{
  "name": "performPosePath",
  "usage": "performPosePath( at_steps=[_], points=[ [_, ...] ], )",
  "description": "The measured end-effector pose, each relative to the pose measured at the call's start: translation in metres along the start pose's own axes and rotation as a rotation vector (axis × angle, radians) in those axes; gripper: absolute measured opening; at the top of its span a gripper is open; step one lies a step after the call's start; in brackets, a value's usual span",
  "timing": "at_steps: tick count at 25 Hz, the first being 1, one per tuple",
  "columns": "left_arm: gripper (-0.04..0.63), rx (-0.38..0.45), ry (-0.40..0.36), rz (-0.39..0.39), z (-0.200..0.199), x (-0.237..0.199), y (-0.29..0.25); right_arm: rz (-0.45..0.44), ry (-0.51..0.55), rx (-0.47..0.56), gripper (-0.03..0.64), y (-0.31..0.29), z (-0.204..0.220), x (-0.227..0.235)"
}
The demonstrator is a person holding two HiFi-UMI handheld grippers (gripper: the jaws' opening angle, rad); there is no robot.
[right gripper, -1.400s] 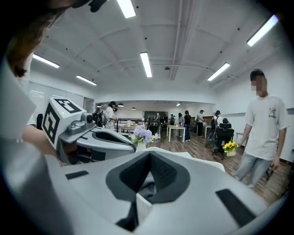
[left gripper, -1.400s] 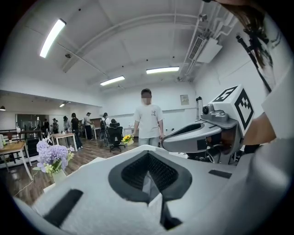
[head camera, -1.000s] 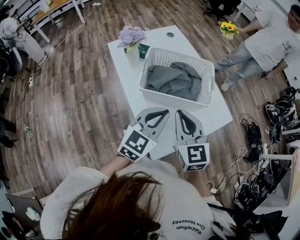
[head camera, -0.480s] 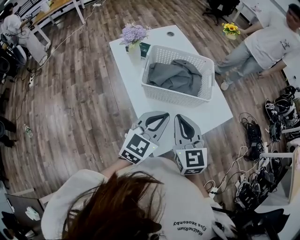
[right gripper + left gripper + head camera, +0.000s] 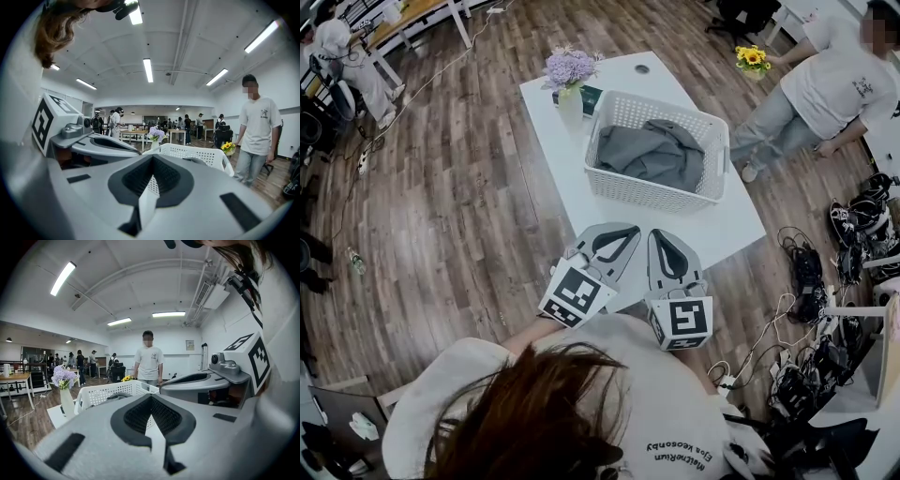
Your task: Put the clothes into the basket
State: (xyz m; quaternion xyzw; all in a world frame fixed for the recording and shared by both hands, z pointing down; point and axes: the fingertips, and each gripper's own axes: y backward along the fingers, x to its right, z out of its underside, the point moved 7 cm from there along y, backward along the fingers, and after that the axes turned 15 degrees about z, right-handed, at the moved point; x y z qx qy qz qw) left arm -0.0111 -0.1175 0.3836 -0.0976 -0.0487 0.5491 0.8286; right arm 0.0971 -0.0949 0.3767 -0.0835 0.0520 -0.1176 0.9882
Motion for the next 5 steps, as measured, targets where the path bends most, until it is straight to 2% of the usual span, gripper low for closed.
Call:
performPosePath(
  at_steps=[5],
  points=[
    [0.011,-0.002,0.001,0.006,-0.0021,0.0010,-0.0032,-0.003,0.001,0.000,0.014,0.0004,-0.0006,0.0023]
  ],
)
